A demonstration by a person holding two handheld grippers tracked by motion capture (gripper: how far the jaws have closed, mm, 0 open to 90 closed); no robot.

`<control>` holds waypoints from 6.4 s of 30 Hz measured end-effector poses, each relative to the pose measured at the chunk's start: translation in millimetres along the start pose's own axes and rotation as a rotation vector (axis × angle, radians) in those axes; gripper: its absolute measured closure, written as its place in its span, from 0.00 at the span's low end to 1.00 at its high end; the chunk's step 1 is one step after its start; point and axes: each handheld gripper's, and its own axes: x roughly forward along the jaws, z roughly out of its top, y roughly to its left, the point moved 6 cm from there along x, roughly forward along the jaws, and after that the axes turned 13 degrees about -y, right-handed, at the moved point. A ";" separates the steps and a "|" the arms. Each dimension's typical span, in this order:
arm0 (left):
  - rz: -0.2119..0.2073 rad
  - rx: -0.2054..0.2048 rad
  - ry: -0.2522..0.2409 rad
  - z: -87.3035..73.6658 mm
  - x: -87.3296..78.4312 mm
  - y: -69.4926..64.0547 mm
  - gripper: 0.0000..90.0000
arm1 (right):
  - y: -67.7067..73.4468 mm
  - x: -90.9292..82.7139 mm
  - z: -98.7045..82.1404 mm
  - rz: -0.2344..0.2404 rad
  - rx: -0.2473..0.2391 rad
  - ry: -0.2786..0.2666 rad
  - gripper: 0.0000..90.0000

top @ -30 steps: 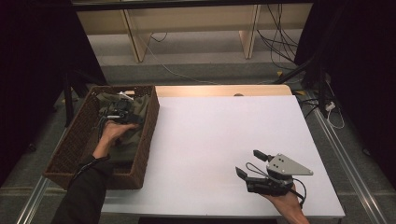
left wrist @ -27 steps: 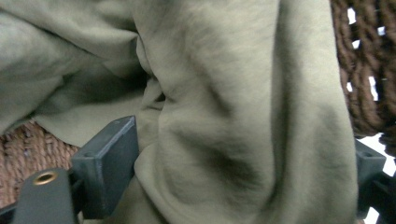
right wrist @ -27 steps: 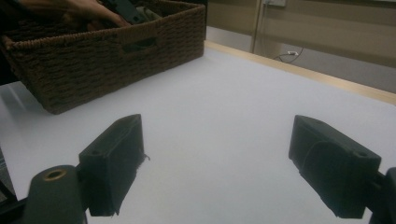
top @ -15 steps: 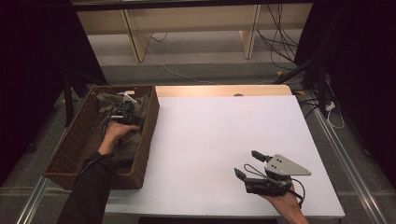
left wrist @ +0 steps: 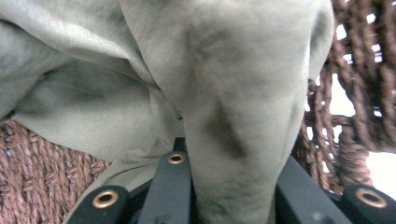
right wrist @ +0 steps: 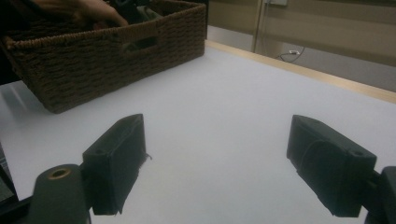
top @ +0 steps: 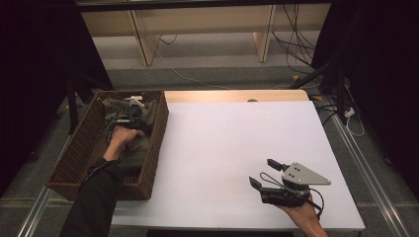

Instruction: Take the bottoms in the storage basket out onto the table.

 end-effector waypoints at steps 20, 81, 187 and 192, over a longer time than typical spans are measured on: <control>-0.064 0.031 -0.280 30.4 -69.3 -18.8 0.90 | -1.2 0.8 -0.2 -0.002 0.010 -0.002 0.23; -0.403 0.160 -0.667 45.3 -182.4 -125.5 0.90 | -0.6 -1.3 2.4 -0.006 -0.005 -0.011 0.24; -0.646 0.313 -0.284 15.9 -26.2 -309.3 0.88 | -8.2 -6.7 5.2 -0.031 0.008 -0.034 0.24; -0.638 0.315 -0.263 14.8 -19.1 -311.2 0.88 | -8.3 -6.6 5.2 -0.030 0.008 -0.036 0.24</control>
